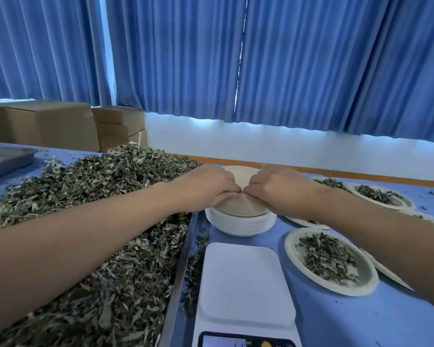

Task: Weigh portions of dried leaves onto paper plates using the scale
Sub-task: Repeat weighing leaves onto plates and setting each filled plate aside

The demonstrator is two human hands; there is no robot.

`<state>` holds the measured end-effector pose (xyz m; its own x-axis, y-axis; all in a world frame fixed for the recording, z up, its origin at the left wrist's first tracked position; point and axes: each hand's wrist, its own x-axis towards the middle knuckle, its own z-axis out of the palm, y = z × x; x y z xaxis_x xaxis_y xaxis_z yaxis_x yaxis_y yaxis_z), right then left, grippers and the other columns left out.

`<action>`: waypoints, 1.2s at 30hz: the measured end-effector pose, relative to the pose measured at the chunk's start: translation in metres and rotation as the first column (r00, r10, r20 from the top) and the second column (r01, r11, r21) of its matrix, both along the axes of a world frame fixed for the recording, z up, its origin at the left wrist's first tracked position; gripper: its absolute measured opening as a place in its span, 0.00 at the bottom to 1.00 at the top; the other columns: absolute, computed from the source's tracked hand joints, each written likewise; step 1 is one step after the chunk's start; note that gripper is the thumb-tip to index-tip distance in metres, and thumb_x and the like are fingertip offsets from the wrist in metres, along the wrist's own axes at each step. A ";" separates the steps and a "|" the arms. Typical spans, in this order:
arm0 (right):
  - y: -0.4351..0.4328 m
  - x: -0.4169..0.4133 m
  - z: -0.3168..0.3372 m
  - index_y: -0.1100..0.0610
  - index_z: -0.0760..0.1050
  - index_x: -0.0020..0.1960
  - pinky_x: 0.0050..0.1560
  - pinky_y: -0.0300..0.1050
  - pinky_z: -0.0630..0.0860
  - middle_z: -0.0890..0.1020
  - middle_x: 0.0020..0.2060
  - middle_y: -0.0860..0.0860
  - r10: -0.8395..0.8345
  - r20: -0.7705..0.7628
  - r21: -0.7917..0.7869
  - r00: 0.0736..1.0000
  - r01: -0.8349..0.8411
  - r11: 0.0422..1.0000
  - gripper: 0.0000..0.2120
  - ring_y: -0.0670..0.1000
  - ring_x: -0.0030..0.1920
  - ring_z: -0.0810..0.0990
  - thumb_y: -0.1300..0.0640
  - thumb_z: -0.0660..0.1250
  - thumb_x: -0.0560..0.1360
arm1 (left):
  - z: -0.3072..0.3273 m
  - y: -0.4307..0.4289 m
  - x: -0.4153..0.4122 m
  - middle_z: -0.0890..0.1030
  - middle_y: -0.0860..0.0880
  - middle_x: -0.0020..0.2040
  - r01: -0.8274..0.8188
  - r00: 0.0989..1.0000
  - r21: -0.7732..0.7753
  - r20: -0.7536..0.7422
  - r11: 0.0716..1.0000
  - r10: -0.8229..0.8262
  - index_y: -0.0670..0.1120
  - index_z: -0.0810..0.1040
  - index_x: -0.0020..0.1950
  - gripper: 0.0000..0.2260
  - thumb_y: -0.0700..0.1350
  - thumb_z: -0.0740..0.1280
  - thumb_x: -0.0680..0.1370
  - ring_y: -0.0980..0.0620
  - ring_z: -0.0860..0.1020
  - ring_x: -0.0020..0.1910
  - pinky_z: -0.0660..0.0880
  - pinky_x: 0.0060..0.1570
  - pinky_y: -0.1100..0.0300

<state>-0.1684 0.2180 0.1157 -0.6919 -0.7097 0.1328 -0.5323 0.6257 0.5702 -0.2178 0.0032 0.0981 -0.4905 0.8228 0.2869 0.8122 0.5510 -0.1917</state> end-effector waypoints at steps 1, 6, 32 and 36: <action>0.001 0.002 0.001 0.54 0.78 0.57 0.49 0.51 0.72 0.79 0.47 0.51 0.026 -0.017 -0.006 1.000 -0.026 1.000 0.13 0.57 0.51 0.77 0.56 0.54 0.85 | 0.000 -0.001 0.000 0.80 0.52 0.56 -0.003 0.999 -0.011 -0.050 1.000 0.002 0.52 0.80 0.62 0.16 0.53 0.54 0.86 0.50 0.75 0.57 0.71 0.57 0.50; 0.009 0.008 0.007 0.62 0.79 0.42 0.36 0.53 0.78 0.79 0.35 0.56 0.183 -0.215 -0.066 0.959 -0.202 0.977 0.10 0.59 0.36 0.78 0.61 0.65 0.80 | 0.005 0.001 0.003 0.81 0.50 0.58 0.076 0.993 0.035 -0.096 0.997 -0.072 0.48 0.80 0.63 0.18 0.53 0.54 0.86 0.48 0.76 0.58 0.72 0.57 0.49; 0.022 0.186 -0.117 0.44 0.70 0.75 0.68 0.45 0.70 0.70 0.73 0.41 0.111 0.142 -0.789 0.984 0.045 0.613 0.24 0.46 0.73 0.69 0.45 0.66 0.80 | -0.051 -0.053 0.158 0.83 0.49 0.55 0.417 0.907 0.074 -0.092 0.906 -0.411 0.45 0.82 0.62 0.10 0.43 0.67 0.82 0.47 0.79 0.56 0.75 0.55 0.51; 0.027 0.191 -0.120 0.32 0.51 0.80 0.76 0.51 0.55 0.51 0.79 0.31 0.113 0.423 -0.843 0.899 0.345 0.413 0.39 0.38 0.80 0.47 0.41 0.71 0.77 | -0.045 -0.054 0.161 0.83 0.53 0.58 0.295 0.950 0.215 0.042 0.931 -0.310 0.47 0.82 0.64 0.17 0.56 0.63 0.82 0.52 0.78 0.60 0.74 0.60 0.51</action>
